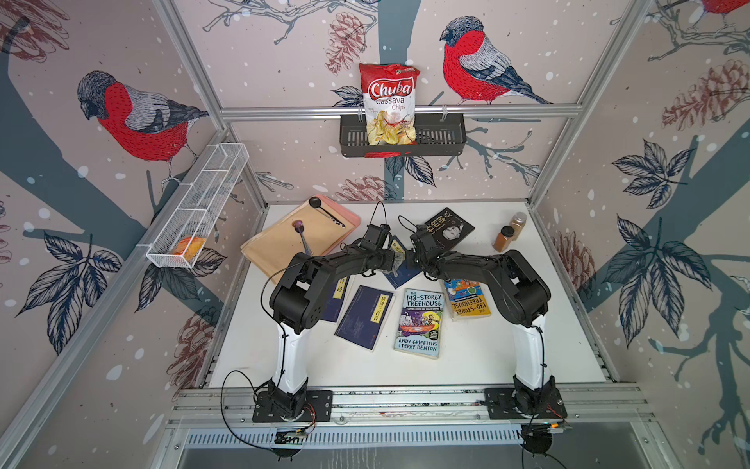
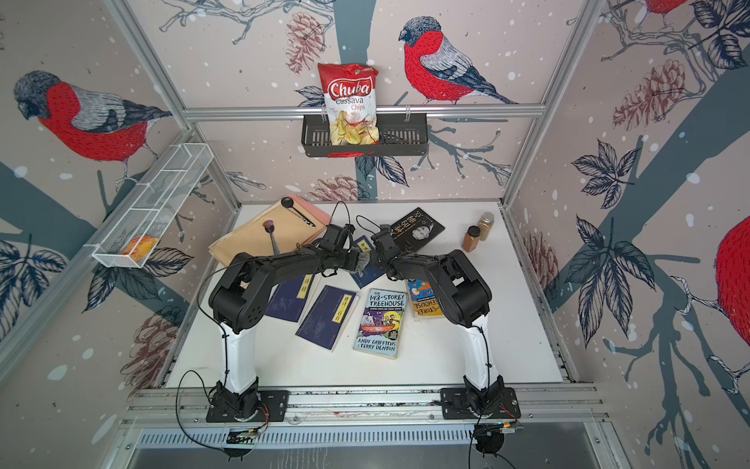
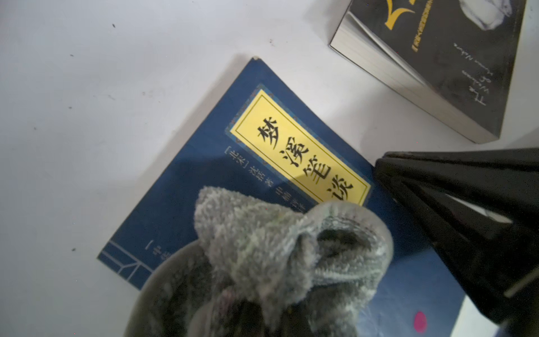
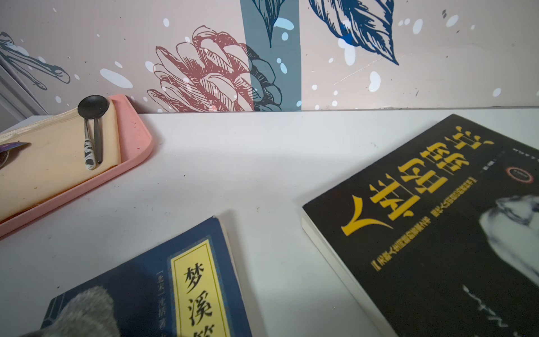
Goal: Wipe the cover of the book
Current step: Wipe the dirt from the cover of the book.
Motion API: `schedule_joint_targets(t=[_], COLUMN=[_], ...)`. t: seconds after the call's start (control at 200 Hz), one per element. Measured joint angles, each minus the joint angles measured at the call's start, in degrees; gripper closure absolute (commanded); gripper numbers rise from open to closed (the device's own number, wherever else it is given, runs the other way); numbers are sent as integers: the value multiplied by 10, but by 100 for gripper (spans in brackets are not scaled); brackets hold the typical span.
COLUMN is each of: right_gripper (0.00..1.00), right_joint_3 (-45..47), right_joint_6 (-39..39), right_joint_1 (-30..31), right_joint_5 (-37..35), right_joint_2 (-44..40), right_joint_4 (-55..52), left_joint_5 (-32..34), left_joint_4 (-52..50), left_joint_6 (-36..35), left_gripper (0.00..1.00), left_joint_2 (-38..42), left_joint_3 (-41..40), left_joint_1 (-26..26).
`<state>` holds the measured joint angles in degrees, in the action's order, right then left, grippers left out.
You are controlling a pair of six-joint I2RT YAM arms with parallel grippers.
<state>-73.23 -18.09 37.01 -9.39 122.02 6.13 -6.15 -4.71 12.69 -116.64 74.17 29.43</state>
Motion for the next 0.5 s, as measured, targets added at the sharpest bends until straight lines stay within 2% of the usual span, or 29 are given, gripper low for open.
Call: schedule_joint_targets(t=[0.36, 0.5], right_gripper=[92, 92], right_joint_3=[4, 7], right_joint_6=[-2, -3], right_joint_1=[-3, -4], right_joint_5=[7, 9], right_joint_2=[-2, -3], right_joint_4=[7, 12], left_joint_5=[-107, -118], left_joint_4=[-1, -1], left_joint_6=[11, 10], left_gripper=[100, 100], left_joint_2=[10, 4], left_joint_3=[-16, -13], left_joint_1=[0, 0])
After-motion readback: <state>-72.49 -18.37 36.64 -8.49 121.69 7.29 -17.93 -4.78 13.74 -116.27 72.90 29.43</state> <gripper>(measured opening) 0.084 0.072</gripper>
